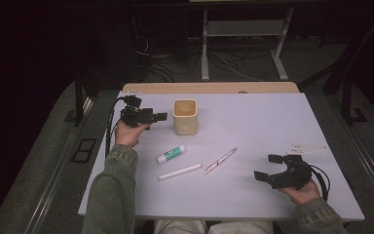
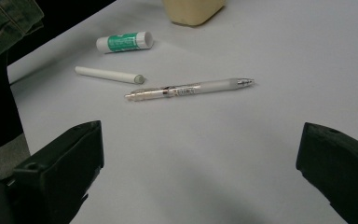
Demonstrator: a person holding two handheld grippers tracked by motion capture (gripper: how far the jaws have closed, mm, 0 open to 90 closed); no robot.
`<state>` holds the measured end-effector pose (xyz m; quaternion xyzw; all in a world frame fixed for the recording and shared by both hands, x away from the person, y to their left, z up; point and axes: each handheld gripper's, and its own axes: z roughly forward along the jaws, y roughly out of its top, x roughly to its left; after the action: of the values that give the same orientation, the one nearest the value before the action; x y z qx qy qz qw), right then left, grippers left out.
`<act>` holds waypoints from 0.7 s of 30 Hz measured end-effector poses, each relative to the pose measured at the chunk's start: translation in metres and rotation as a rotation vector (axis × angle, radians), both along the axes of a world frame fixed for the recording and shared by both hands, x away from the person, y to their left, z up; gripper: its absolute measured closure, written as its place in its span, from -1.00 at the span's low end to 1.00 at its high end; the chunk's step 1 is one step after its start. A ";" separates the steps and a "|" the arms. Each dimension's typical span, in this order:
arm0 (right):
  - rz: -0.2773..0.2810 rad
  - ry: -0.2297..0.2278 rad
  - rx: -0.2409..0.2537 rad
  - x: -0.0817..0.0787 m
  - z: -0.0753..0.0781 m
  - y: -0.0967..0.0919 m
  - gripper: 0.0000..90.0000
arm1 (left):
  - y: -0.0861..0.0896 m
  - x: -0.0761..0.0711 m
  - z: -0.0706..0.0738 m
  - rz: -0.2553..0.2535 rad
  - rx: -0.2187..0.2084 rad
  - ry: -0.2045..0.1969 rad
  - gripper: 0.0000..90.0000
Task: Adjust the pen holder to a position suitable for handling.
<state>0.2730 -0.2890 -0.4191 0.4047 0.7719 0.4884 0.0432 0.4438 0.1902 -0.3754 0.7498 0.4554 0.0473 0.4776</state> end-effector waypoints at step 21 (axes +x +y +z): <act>-0.011 0.005 -0.035 0.001 -0.001 -0.001 -0.99 | -0.019 0.013 -0.019 0.088 0.029 0.032 0.90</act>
<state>0.2735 -0.2899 -0.4198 0.4091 0.7783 0.4736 0.0510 0.4570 0.1711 -0.3945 0.7365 0.4949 0.0630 0.4568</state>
